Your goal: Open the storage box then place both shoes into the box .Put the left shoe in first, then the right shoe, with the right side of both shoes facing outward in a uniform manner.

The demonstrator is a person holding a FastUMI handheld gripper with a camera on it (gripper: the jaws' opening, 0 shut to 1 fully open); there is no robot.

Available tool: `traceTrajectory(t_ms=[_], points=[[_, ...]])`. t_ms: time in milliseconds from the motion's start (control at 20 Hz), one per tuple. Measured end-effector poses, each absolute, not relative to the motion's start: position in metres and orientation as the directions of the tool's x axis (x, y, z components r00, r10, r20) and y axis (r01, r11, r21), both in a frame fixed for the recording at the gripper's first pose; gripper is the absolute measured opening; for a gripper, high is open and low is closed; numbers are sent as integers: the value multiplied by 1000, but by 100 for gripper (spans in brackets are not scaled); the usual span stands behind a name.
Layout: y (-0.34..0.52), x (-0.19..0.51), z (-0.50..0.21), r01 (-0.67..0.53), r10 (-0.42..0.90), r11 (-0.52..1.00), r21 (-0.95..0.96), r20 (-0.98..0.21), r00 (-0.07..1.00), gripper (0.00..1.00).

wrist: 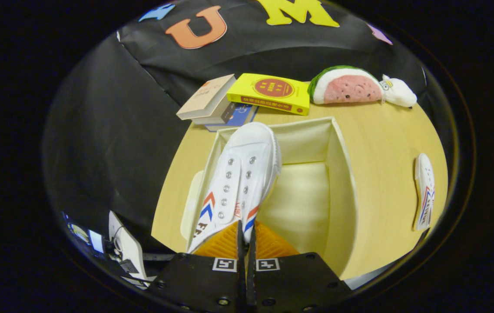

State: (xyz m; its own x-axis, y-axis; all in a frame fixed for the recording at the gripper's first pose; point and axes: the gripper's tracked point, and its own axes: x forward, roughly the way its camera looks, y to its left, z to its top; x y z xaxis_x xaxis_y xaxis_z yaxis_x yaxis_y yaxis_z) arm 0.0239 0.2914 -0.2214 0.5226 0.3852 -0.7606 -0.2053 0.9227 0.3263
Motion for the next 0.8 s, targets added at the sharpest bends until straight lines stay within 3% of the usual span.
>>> traceTrajectory(t_ms=[300, 400, 450, 600, 800], points=[[299, 26, -223, -193, 400, 916, 353, -747, 531, 3], [297, 33, -216, -203, 399, 916, 346, -722, 565, 30], [296, 33, -211, -211, 400, 916, 343, -713, 576, 63], [285, 31, -196, -223, 403, 914, 340, -684, 608, 81], [250, 27, -171, -235, 375, 925, 298, -631, 679, 83]])
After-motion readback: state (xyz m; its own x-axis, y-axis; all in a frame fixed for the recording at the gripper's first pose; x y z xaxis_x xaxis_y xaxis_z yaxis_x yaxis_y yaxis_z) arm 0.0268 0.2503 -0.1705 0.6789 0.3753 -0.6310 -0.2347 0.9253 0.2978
